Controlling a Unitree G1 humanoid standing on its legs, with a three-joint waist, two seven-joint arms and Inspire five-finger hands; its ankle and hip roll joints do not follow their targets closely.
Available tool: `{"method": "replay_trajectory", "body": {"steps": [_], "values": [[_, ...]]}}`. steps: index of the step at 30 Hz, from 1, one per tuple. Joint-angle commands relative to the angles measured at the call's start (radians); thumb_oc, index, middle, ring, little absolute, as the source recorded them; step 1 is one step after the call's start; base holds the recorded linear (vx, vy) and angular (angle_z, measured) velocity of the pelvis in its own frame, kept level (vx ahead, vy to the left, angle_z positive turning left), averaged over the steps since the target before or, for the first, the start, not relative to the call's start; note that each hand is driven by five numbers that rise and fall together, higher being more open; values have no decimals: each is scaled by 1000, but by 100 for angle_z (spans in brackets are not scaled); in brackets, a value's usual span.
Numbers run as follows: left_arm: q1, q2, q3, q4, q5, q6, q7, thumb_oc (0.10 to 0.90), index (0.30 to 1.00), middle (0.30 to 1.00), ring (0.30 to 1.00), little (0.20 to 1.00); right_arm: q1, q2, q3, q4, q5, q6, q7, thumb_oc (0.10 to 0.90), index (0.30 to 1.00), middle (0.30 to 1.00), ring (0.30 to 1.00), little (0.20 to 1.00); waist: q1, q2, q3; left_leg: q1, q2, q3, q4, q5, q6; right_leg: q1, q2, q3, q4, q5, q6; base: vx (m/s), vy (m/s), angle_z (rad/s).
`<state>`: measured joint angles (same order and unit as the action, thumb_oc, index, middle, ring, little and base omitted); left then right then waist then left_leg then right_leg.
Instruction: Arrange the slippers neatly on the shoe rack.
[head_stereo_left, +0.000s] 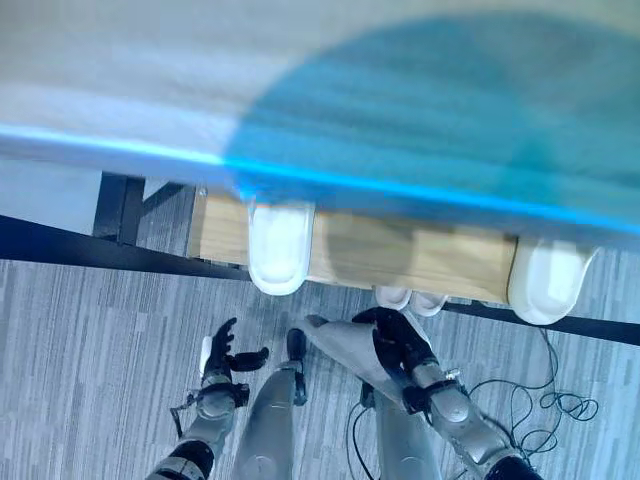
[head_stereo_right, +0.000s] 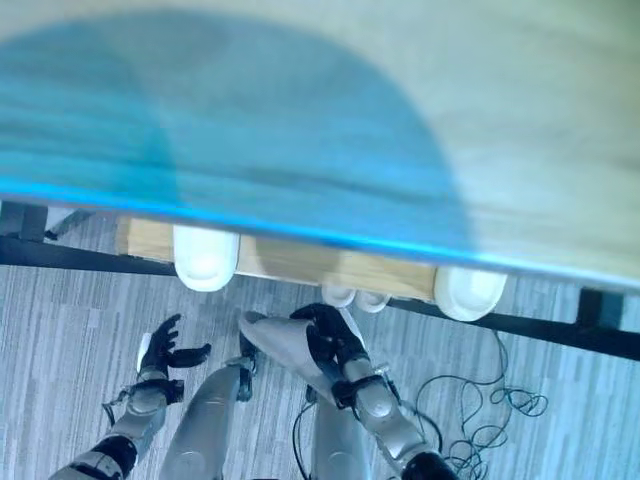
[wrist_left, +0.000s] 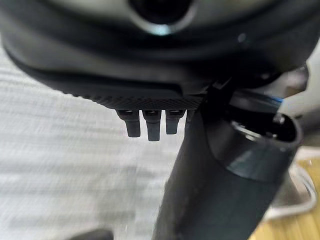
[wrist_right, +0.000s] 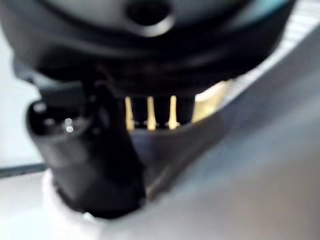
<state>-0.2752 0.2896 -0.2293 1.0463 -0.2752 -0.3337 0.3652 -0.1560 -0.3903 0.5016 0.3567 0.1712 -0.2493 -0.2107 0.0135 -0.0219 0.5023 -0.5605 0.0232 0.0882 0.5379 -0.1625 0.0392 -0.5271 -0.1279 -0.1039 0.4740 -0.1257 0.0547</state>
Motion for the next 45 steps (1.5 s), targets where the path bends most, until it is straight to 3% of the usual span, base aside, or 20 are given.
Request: {"method": "replay_trajectory", "body": {"steps": [1,5,10,13,16,17,18,19,20,23,24,28,30,35,45], "values": [[60,3,45,39,-53,-32,44,800,900,900,900,900,8,2,-26,-232,-31,-91,-64,400,300,300,300,300,20,9,-64,-93,74,-29,256,-151,-29,-102,-13,14,179,-62,37,-49,-6,17],[33,1,111,135,-101,-15,103,800,900,900,900,900,-148,18,8,-287,-87,-103,-163,400,300,300,300,300,36,36,-67,-257,86,-55,455,-221,-1,-270,-18,27,382,-154,1,-69,-22,11],[-3,-22,209,201,-285,-37,179,800,900,900,900,900,-372,35,66,-389,-181,-72,-286,400,300,300,300,300,72,69,-102,-483,98,-102,704,-308,31,-500,-22,56,641,-263,-40,-44,-44,0],[-13,-54,201,200,-280,-36,239,800,900,900,900,900,-469,58,95,-401,-322,-20,-363,400,300,300,300,300,87,85,-122,-592,95,-124,835,-351,47,-620,-23,83,795,-320,-67,1,-17,8],[-16,-47,152,155,-232,-44,311,800,900,900,900,900,-571,70,93,-342,-348,26,-431,400,300,300,300,300,106,98,-142,-728,81,-136,994,-392,55,-764,-16,112,987,-373,-95,30,-27,8],[-16,-47,152,154,-231,-44,312,800,900,900,900,900,-572,71,92,-341,-348,26,-432,400,300,300,300,300,107,97,-145,-735,81,-136,1000,-394,55,-771,-16,113,993,-375,-95,67,-11,13],[-20,-43,141,147,-233,-55,335,800,900,900,900,900,-640,64,80,-329,-372,44,-460,400,300,300,300,300,114,102,-149,-796,75,-142,1083,-415,58,-836,-9,126,1095,-401,-107,49,1,12],[-21,-43,142,147,-232,-56,336,800,900,900,900,900,-642,64,80,-327,-372,44,-460,400,300,300,300,300,115,101,-151,-803,75,-142,1090,-419,58,-844,-9,128,1102,-405,-107,91,-5,4],[-20,-36,139,143,-252,-61,345,800,900,900,900,900,-689,67,71,-320,-360,47,-473,400,300,300,300,300,120,104,-150,-861,69,-157,1177,-439,59,-902,-4,136,1197,-423,-116,66,-3,-2],[-21,-30,136,139,-257,-64,348,800,900,900,900,900,-717,61,59,-314,-358,50,-484,400,300,300,300,300,123,105,-155,-902,65,-166,1229,-455,57,-941,-2,148,1257,-441,-120,92,-4,1],[-18,-20,132,135,-279,-74,359,800,900,900,900,900,-818,46,51,-246,-345,72,-499,400,300,300,300,300,128,112,-140,-962,51,-196,1356,-489,58,-1007,9,193,1412,-471,-128,139,28,5],[-26,-1,117,141,-302,-85,370,800,900,900,900,900,-936,64,43,-176,-272,67,-531,400,300,300,300,300,128,116,-117,-1001,38,-213,1465,-527,59,-1041,14,227,1535,-500,-134,113,26,14],[-35,10,115,164,-335,-75,359,800,900,900,900,900,-1016,112,56,-158,-245,72,-545,400,300,300,300,300,125,117,-88,-1004,30,-222,1554,-560,62,-1042,26,257,1619,-517,-135,100,11,3],[-29,11,115,176,-340,-66,349,800,900,900,900,900,-1040,148,66,-149,-242,88,-536,400,300,300,300,300,120,116,-76,-1006,25,-221,1608,-580,65,-1042,33,278,1666,-522,-134,71,14,2],[-16,8,88,201,-359,-46,337,800,900,900,900,900,-1123,194,90,97,-239,174,-575,400,300,300,300,300,103,111,-45,-1009,26,-229,1697,-609,67,-1043,46,305,1726,-521,-137,21,40,-3]]}}
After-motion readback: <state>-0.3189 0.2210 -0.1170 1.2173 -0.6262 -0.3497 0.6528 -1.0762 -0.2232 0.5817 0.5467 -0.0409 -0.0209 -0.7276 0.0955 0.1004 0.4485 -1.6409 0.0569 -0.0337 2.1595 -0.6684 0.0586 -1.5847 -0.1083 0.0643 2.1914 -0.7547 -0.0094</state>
